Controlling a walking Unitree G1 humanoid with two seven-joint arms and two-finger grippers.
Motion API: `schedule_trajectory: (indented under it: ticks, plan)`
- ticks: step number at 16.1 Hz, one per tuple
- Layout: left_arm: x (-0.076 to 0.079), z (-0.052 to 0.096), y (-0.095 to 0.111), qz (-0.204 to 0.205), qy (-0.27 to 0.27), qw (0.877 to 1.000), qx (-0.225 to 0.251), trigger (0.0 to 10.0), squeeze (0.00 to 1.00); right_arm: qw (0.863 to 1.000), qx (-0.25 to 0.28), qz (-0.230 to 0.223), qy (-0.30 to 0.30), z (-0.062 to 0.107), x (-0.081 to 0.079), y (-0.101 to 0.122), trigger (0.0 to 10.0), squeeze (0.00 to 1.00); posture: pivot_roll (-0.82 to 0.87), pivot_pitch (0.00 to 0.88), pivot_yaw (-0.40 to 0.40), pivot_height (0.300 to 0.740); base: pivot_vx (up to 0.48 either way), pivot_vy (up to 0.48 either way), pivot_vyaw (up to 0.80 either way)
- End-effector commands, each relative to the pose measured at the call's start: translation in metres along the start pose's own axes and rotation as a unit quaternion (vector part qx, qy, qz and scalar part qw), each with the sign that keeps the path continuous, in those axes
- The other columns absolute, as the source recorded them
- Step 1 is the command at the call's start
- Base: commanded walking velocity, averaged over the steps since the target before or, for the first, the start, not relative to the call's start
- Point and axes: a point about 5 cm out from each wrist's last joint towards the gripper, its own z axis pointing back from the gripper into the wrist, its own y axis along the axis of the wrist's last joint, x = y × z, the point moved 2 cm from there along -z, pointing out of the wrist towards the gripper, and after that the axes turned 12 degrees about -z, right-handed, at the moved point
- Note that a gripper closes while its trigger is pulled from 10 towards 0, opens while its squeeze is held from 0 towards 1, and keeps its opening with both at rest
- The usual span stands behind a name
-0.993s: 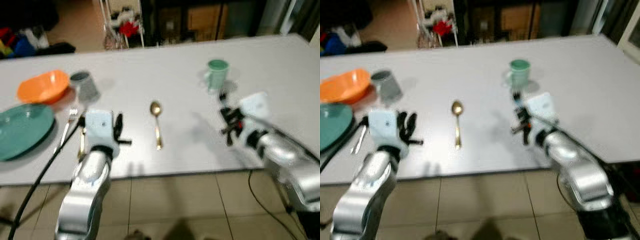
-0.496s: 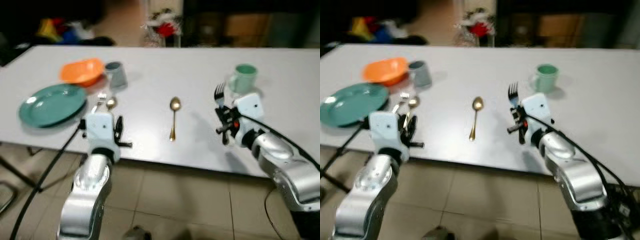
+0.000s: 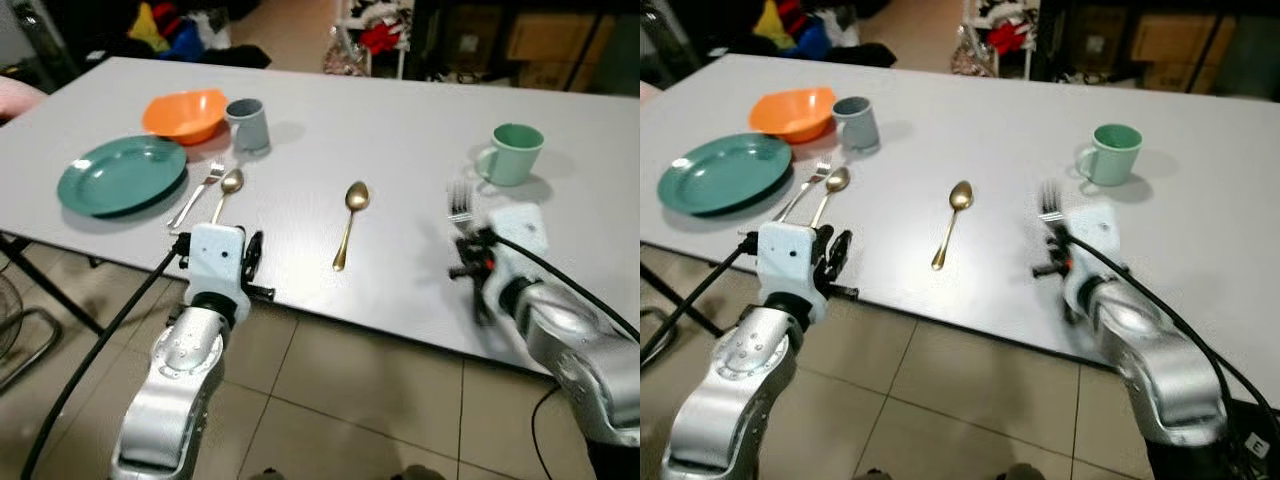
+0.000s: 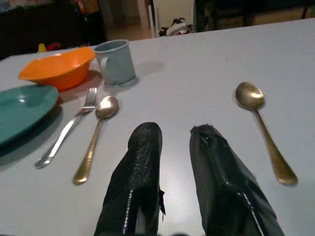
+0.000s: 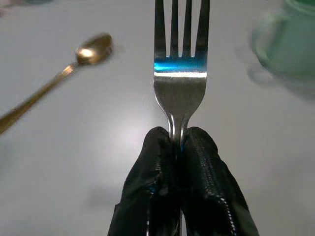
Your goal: Setting the table
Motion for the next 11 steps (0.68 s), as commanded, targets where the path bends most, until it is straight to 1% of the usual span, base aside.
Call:
schedule_trajectory:
  ticks: [1, 2, 4, 5, 7, 9, 10, 11]
  plan:
    - [-0.005, -0.001, 0.001, -0.006, -0.002, 1.000, 0.008, 10.0, 0.00, 0.999, -0.017, -0.026, -0.017, 0.006, 0.005, -0.003, 10.0, 0.00, -0.13, 0.049, 0.118, 0.740, 0.000, 0.000, 0.00]
    - [-0.007, -0.002, 0.000, -0.007, -0.003, 1.000, 0.007, 10.0, 0.00, 0.999, -0.022, -0.025, -0.022, 0.010, 0.006, 0.001, 10.0, 0.00, -0.14, 0.048, 0.119, 0.740, 0.000, 0.000, -0.76]
    - [-0.007, -0.003, -0.001, -0.006, -0.004, 1.000, 0.008, 10.0, 0.00, 0.999, -0.026, -0.028, -0.028, 0.011, 0.005, 0.004, 10.0, 0.00, -0.15, 0.047, 0.117, 0.740, 0.000, 0.000, -0.75]
    - [-0.006, -0.003, -0.001, -0.003, -0.006, 1.000, 0.010, 10.0, 0.00, 0.999, -0.028, -0.017, -0.030, 0.012, 0.005, 0.008, 10.0, 0.00, -0.15, 0.044, 0.112, 0.740, 0.240, 0.000, -0.74]
    - [-0.004, -0.004, 0.000, 0.000, -0.008, 1.000, 0.016, 10.0, 0.00, 0.999, -0.037, -0.011, -0.037, 0.015, 0.006, 0.013, 10.0, 0.00, -0.16, 0.040, 0.103, 0.740, 0.264, 0.000, -0.74]
    - [-0.003, -0.004, -0.001, 0.008, -0.006, 1.000, 0.015, 10.0, 0.00, 0.999, -0.042, 0.004, -0.032, 0.014, 0.007, 0.024, 10.0, 0.00, -0.16, 0.036, 0.102, 0.740, 0.277, 0.000, 0.00]
    - [-0.003, -0.004, -0.001, 0.009, -0.006, 1.000, 0.015, 10.0, 0.00, 0.999, -0.042, 0.009, -0.029, 0.013, 0.007, 0.026, 10.0, 0.00, -0.16, 0.036, 0.102, 0.740, 0.274, 0.000, 0.00]
    - [-0.002, -0.003, -0.002, 0.010, -0.007, 1.000, 0.014, 10.0, 0.00, 0.999, -0.043, 0.011, -0.013, 0.010, 0.005, 0.031, 10.0, 0.00, -0.16, 0.032, 0.103, 0.740, 0.277, 0.000, 0.00]
